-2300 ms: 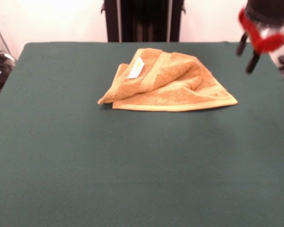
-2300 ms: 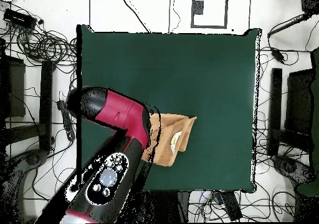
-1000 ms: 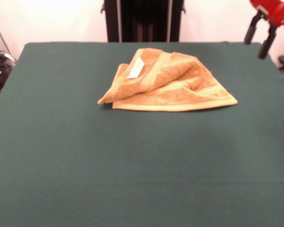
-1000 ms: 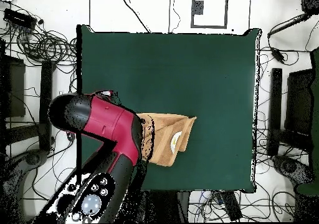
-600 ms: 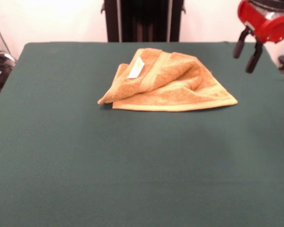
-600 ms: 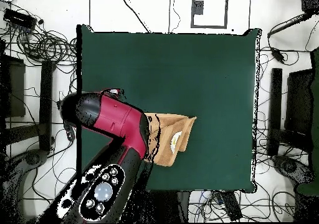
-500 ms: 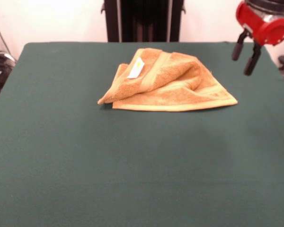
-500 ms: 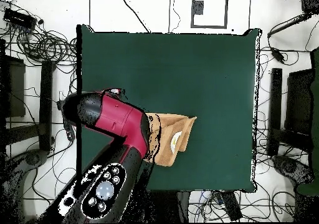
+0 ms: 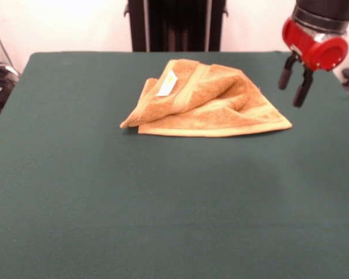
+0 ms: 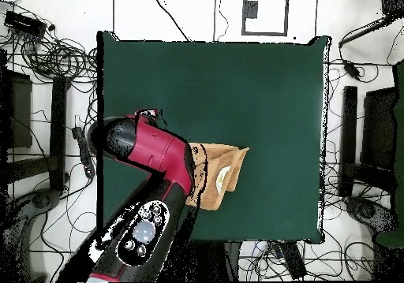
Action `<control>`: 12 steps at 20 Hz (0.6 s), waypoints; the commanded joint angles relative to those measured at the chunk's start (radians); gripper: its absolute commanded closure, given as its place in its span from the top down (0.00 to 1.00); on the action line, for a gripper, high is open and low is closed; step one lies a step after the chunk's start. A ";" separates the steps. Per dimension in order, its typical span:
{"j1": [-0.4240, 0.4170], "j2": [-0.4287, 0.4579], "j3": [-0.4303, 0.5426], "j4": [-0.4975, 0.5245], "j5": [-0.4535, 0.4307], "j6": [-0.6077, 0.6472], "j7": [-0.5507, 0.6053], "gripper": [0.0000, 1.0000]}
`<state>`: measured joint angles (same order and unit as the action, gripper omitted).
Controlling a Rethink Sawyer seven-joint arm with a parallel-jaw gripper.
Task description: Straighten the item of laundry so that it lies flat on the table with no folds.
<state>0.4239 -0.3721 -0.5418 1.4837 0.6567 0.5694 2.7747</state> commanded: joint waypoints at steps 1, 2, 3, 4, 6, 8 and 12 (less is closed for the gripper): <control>-0.030 0.085 0.202 0.112 -0.005 -0.066 0.091 1.00; -0.038 0.084 0.212 0.116 -0.006 -0.078 0.085 1.00; -0.046 0.085 0.223 0.119 -0.008 -0.093 0.078 1.00; -0.055 0.086 0.234 0.123 -0.009 -0.108 0.072 1.00; -0.069 0.095 0.256 0.124 -0.010 -0.144 0.068 1.00; -0.084 0.105 0.272 0.122 -0.019 -0.177 0.064 1.00; -0.116 0.093 0.301 0.148 -0.040 -0.206 0.040 1.00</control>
<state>0.3324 -0.3695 -0.4205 1.5028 0.6569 0.4312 2.7747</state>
